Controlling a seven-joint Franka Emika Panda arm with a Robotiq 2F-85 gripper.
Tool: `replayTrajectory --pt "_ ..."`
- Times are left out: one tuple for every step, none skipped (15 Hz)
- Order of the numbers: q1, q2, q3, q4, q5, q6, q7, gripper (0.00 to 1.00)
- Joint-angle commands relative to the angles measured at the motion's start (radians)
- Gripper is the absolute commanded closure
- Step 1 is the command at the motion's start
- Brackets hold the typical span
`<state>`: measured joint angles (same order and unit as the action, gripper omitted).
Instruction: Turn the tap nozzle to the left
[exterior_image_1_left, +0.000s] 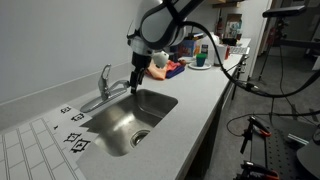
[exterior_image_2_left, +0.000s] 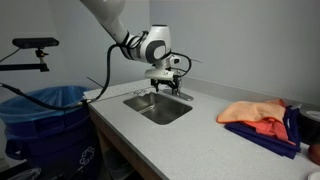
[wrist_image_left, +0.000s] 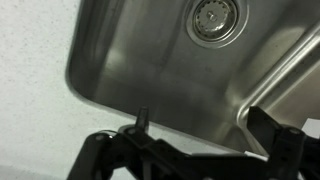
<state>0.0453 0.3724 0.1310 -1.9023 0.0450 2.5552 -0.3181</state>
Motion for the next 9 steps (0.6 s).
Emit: replayTrajectory --pt "0.013 0.063 0.028 0.059 0.005 0.073 0.008 0.0" --pt "0.015 0.07 0.037 0.061 0.005 0.091 0.006 0.0" --pt "0.016 0.077 0.045 0.063 0.006 0.106 0.003 0.0" --pt "0.018 0.083 0.052 0.067 0.005 0.119 0.003 0.0" --pt "0.018 0.087 0.06 0.071 0.007 0.128 0.001 0.0" --pt "0.021 0.099 0.067 0.077 0.006 0.142 0.003 0.0" --pt "0.021 0.108 0.075 0.084 0.01 0.149 0.003 0.0" --pt "0.023 0.118 0.085 0.09 0.016 0.157 0.003 0.0" --pt "0.022 0.126 0.095 0.096 0.019 0.163 0.002 0.0"
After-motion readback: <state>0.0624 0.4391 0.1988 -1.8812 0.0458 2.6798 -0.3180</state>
